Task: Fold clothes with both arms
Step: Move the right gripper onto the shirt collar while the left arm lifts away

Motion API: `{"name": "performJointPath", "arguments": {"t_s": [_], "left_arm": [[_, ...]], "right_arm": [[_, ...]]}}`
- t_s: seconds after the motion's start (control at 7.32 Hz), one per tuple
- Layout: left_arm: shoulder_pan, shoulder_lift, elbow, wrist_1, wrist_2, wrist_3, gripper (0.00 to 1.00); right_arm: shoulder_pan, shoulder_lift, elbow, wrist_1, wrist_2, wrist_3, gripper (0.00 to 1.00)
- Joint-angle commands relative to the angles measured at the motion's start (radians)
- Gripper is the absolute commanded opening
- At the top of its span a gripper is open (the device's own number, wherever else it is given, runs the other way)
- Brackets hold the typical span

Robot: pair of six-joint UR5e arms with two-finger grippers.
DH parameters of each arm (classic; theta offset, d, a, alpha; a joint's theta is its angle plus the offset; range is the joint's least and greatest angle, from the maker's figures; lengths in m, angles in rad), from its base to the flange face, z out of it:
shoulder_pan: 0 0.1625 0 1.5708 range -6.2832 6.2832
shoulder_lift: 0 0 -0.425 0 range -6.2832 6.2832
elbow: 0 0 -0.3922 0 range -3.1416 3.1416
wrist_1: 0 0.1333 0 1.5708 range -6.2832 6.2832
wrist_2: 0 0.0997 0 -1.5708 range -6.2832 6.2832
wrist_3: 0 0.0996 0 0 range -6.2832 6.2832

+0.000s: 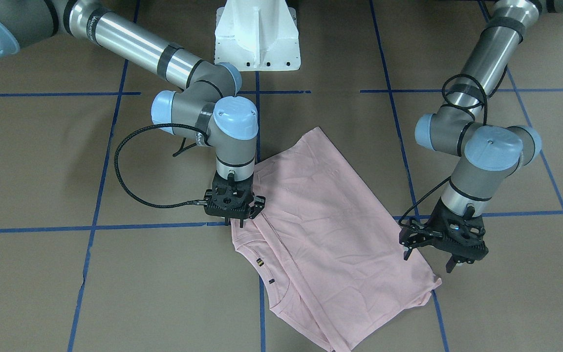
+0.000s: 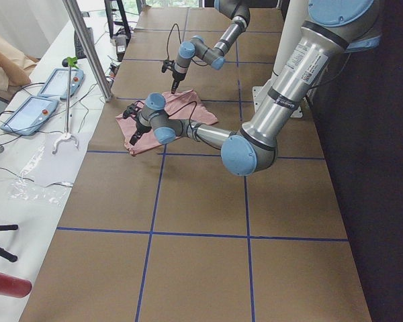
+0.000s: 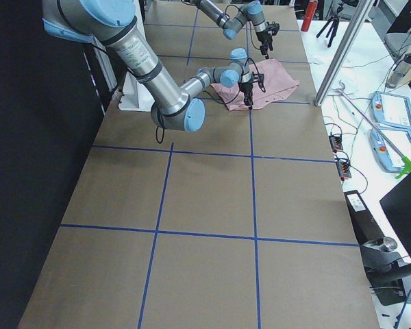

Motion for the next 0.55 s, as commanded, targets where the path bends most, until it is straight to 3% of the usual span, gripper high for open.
{"name": "performJointPath", "arguments": {"t_s": [0.0,0.14,0.41], "left_arm": [[0.000,0.001,0.000,0.000,0.000,0.000,1.00],[0.000,0.001,0.000,0.000,0.000,-0.002,1.00],[-0.002,0.001,-0.008,0.000,0.000,-0.002,1.00]], "right_arm": [[-0.005,0.001,-0.006,0.001,-0.007,-0.001,0.40],[-0.005,0.001,-0.006,0.001,-0.007,0.001,0.25],[-0.009,0.001,-0.008,0.001,-0.008,0.004,0.10]]}}
